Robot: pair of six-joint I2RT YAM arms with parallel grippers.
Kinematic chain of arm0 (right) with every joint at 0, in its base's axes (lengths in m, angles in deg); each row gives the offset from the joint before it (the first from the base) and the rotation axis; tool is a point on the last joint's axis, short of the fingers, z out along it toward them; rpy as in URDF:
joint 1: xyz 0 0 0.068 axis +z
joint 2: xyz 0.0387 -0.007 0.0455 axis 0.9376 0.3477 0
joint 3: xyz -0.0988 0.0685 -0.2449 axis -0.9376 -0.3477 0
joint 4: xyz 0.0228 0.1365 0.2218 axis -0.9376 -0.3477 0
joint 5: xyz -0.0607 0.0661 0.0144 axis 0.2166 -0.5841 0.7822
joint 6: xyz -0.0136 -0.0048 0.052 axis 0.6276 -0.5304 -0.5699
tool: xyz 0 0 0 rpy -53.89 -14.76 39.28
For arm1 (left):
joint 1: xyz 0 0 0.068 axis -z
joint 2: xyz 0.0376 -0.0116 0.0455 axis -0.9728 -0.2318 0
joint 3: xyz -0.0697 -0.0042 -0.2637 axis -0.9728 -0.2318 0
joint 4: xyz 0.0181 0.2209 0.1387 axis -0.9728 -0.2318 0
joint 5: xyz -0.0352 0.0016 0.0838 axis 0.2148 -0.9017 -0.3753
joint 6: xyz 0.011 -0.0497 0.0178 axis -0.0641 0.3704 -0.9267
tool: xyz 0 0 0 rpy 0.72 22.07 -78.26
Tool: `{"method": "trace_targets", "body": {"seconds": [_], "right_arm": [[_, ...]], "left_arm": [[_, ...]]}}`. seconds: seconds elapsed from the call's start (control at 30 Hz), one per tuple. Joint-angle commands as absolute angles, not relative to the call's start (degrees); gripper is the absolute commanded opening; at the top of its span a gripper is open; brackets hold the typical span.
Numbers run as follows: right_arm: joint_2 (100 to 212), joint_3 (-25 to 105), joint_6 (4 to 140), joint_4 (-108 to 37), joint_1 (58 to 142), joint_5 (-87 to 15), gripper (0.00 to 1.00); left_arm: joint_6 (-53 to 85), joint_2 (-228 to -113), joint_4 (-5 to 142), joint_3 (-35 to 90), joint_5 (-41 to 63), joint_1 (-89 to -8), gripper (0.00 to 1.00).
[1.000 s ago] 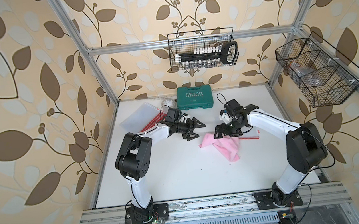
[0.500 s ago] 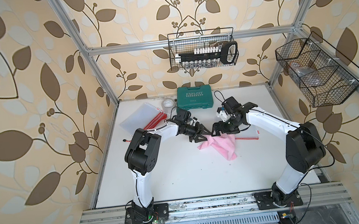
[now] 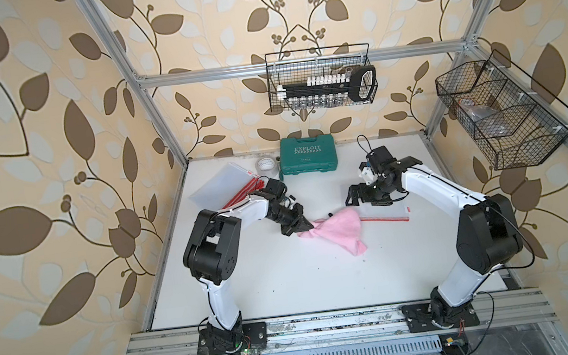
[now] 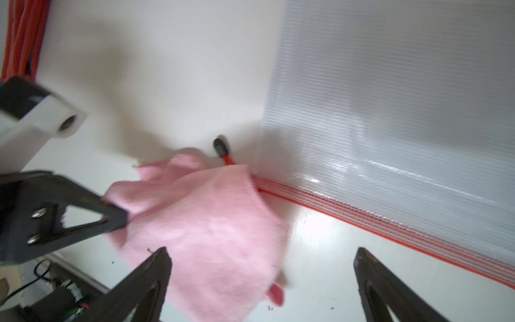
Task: Wipe the document bag
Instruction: Place the cleaning item at the center of the board, then move the document bag to the center of the board.
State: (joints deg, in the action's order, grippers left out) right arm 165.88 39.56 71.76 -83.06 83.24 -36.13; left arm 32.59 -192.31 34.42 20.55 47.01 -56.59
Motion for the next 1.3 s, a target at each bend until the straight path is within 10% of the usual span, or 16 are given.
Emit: {"method": "trace_targets", "body": {"seconds": [0.0, 0.27, 0.47, 0.73, 1.27], "right_arm": [[171.73, 43.19, 71.18, -83.09, 82.69, -29.87, 0.92], [181.28, 45.79, 70.42, -81.11, 82.11, -20.65, 0.21], [185.85, 46.06, 72.14, -80.52, 78.84, -14.60, 0.01], [191.20, 49.81, 79.40, -79.08, 75.97, -5.42, 0.00], [192.62, 50.39, 97.55, -71.11, 70.03, -5.49, 0.00]], "left_arm": [[23.87, -187.92, 25.27, 18.00, 41.87, -57.70, 0.00], [21.87, -188.81, 24.46, 14.49, 37.43, -57.79, 0.02], [21.67, -186.43, 22.91, 15.50, 35.92, -58.76, 0.42], [22.68, -180.69, 20.76, 18.37, 34.33, -62.91, 0.61], [27.96, -178.58, 24.22, 18.67, 32.05, -76.50, 0.63]]}}
